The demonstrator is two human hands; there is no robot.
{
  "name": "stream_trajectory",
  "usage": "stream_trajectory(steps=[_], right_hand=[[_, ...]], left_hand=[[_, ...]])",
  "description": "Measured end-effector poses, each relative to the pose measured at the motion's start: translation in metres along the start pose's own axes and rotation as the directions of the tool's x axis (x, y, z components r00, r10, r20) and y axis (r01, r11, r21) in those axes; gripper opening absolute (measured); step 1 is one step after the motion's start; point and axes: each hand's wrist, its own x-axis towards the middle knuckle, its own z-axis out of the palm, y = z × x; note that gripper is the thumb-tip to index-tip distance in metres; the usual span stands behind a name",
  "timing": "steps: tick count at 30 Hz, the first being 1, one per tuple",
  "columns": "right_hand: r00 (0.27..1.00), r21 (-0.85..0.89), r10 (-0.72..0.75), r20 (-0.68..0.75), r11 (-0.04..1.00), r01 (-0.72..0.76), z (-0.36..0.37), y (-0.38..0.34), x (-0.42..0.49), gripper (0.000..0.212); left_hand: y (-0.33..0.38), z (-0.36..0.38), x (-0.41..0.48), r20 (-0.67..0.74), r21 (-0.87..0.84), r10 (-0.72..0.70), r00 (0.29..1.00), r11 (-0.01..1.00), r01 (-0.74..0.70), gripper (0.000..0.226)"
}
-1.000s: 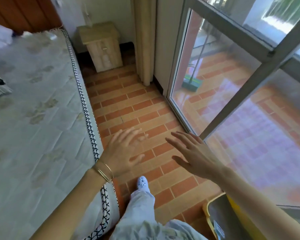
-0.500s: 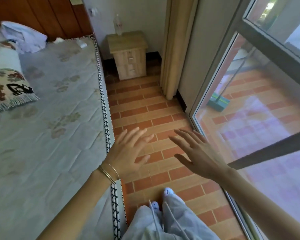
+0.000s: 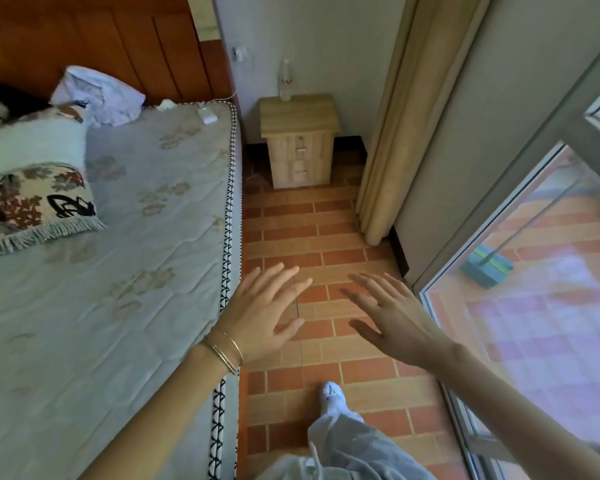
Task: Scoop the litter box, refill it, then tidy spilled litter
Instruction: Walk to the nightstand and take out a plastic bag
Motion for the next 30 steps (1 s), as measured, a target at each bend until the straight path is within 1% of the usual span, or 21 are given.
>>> stream_trajectory(steps=[5, 7, 11, 18, 21, 26, 30], right_hand=[[0.998, -0.021, -0.057, -0.029, 0.998, 0.057, -0.021, 0.059, 0.071, 0.051], [0.995, -0.026, -0.087, -0.041, 0.996, 0.086, -0.024, 0.075, 0.094, 0.05], [0.997, 0.005, -0.069, -0.026, 0.998, 0.069, -0.015, 0.096, 0.127, 0.05], [0.997, 0.02, -0.075, -0.017, 0.997, 0.075, 0.011, 0.133, 0.198, 0.048], [0.998, 0.013, -0.056, -0.011, 0.998, 0.056, 0.007, 0.149, 0.244, 0.045], [1.0, -0.012, 0.006, -0.019, 1.0, -0.007, -0.021, 0.176, 0.334, 0.051], [0.998, -0.033, 0.065, -0.028, 0.997, -0.066, -0.031, 0.191, 0.393, 0.056]], left_hand=[[-0.028, -0.018, 0.072, -0.073, 0.048, -0.036, 0.997, 0.998, 0.039, 0.058], [-0.037, -0.019, 0.092, -0.082, 0.059, -0.049, 0.995, 0.997, 0.054, 0.059], [-0.057, -0.006, 0.119, -0.037, 0.023, -0.098, 0.994, 0.995, 0.099, 0.058], [-0.116, 0.018, 0.182, 0.005, -0.007, -0.079, 0.997, 0.997, 0.079, 0.057], [-0.158, 0.014, 0.221, 0.001, -0.011, -0.071, 0.997, 0.997, 0.071, 0.057], [-0.232, -0.017, 0.298, -0.025, -0.009, -0.029, 0.999, 1.0, 0.028, 0.058], [-0.276, -0.028, 0.347, -0.036, 0.0, 0.019, 0.999, 1.0, -0.019, 0.058]])
